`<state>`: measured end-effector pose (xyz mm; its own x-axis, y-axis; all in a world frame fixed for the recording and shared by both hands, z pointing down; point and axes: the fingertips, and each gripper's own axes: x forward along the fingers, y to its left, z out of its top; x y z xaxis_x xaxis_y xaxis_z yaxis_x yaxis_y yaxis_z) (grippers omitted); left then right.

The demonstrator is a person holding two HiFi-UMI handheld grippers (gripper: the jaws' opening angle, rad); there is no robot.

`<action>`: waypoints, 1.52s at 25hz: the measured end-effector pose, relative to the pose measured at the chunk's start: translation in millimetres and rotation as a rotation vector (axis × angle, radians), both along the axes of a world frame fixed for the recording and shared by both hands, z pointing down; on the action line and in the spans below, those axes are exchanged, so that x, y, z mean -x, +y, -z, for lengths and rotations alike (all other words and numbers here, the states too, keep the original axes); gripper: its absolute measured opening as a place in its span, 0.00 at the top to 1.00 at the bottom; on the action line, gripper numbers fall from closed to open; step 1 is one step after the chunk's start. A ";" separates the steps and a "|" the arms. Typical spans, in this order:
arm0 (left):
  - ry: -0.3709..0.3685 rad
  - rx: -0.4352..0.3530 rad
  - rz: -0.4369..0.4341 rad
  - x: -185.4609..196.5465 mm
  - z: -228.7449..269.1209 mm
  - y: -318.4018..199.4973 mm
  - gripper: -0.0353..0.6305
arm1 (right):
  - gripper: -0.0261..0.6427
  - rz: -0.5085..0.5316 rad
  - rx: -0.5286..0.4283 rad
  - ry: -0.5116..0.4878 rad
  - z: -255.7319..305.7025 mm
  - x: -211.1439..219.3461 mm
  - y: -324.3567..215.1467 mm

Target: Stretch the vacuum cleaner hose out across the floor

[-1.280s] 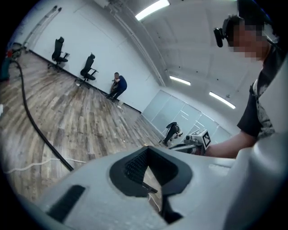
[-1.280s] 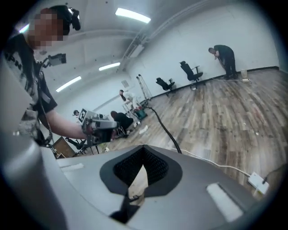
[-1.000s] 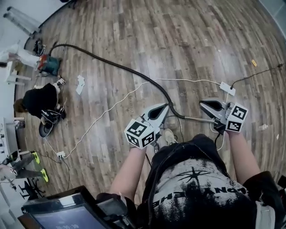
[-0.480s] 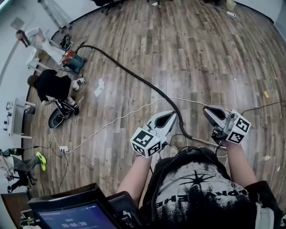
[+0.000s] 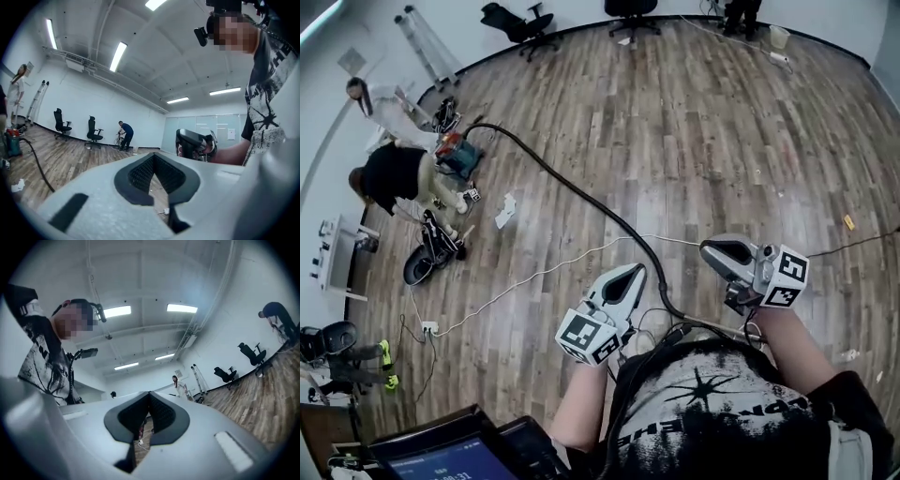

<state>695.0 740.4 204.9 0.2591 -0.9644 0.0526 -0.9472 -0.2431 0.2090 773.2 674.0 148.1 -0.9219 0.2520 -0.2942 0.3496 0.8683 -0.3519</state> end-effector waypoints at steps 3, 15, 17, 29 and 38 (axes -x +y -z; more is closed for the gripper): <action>0.002 -0.005 0.029 -17.7 7.4 -6.1 0.95 | 0.95 -0.012 -0.134 0.088 -6.4 -11.1 1.3; -0.069 -0.002 0.027 -44.6 25.7 -30.1 0.95 | 0.95 -0.075 -0.187 0.174 -28.7 -36.3 -24.7; -0.063 0.001 0.021 -46.7 24.8 -32.9 0.95 | 0.95 -0.081 -0.192 0.181 -28.7 -38.0 -26.5; -0.061 0.031 0.004 -49.2 13.1 -29.7 0.95 | 0.95 -0.098 -0.221 0.226 -41.5 -36.0 -25.3; -0.069 0.002 0.043 -33.8 24.8 -17.9 0.95 | 0.95 -0.085 -0.220 0.243 -47.0 -22.3 -14.1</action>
<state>728.9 722.5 180.1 0.2136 -0.9744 0.0708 -0.9689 -0.2020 0.1431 795.5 660.0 195.1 -0.9789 0.2042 -0.0101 0.2015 0.9550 -0.2175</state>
